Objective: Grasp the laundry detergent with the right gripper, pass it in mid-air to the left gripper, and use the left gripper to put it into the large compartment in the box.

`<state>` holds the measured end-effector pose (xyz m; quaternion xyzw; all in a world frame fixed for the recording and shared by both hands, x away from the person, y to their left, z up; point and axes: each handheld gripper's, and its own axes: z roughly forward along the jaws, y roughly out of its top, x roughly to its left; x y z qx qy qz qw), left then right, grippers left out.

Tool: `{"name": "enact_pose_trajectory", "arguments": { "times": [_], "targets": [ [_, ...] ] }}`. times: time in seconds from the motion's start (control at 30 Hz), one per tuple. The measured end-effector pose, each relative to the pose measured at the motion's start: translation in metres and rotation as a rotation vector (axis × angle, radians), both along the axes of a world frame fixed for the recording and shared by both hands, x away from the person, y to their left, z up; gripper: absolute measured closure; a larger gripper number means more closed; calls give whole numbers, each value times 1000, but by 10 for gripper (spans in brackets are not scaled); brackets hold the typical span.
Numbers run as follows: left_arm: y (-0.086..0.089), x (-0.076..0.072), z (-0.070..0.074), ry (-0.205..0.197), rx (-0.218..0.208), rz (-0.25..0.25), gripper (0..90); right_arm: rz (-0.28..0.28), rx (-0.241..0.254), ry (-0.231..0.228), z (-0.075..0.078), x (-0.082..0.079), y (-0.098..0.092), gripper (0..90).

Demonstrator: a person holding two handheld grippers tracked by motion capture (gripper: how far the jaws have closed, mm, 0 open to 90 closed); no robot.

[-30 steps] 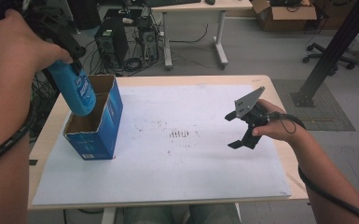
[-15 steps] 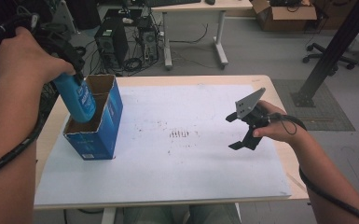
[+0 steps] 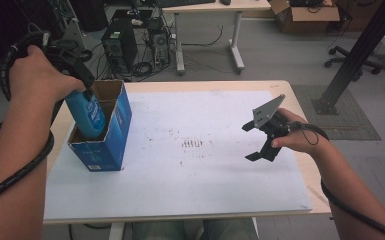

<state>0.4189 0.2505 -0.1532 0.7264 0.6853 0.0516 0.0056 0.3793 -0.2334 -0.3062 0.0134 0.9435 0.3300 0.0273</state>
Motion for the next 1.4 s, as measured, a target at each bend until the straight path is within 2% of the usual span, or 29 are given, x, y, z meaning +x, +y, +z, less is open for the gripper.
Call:
{"name": "enact_pose_trajectory", "arguments": {
  "times": [0.8, 1.4],
  "targets": [
    [7, 6, -63, 21, -10, 2, 382, 2, -5, 8, -2, -2, 1, 22],
    [6, 8, -92, 37, -2, 5, 381, 4, 4, 10, -4, -2, 1, 22]
  ]
}}
